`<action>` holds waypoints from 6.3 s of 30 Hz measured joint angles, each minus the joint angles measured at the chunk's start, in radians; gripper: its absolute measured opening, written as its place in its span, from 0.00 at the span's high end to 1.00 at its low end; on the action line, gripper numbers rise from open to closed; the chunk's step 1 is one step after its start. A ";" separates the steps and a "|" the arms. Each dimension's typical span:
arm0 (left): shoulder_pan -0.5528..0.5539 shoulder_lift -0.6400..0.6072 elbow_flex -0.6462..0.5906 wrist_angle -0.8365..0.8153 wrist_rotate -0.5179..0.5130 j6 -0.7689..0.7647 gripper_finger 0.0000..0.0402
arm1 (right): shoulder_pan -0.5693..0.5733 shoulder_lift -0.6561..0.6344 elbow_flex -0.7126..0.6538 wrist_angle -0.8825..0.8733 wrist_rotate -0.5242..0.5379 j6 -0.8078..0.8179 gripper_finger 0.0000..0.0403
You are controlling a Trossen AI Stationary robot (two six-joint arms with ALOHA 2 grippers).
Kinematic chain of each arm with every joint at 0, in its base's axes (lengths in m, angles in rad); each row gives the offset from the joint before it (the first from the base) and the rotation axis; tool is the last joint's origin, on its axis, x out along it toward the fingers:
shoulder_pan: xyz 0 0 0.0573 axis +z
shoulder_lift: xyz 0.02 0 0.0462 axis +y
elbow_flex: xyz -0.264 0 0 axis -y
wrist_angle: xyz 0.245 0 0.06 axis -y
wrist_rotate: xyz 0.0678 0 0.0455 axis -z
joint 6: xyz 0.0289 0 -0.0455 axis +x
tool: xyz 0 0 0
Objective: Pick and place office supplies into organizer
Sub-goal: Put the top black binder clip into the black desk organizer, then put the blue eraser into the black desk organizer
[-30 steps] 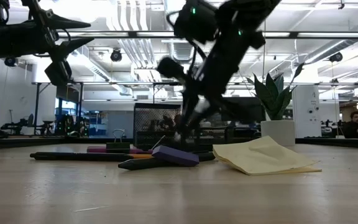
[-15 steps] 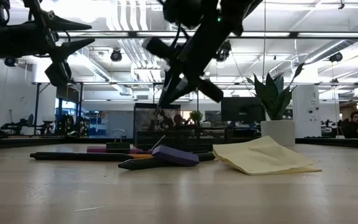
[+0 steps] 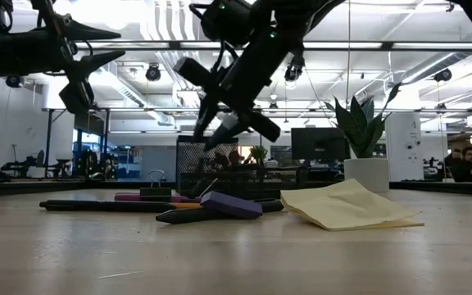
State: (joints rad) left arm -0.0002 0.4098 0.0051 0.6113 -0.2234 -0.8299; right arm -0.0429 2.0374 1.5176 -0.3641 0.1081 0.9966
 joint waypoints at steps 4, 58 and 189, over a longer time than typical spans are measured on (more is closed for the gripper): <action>0.000 -0.007 0.000 0.000 0.006 -0.001 0.75 | 0.012 -0.009 0.020 -0.041 -0.079 -0.005 0.59; 0.000 0.029 0.000 -0.003 0.062 -0.020 0.75 | 0.030 0.038 0.025 -0.168 -0.186 0.222 0.97; 0.000 0.203 0.007 0.010 0.122 -0.081 0.75 | 0.301 -0.039 -0.001 -0.245 0.220 -0.711 0.87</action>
State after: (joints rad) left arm -0.0006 0.6123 0.0124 0.6215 -0.1012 -0.9112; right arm 0.2576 1.9985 1.5166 -0.6088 0.3286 0.2852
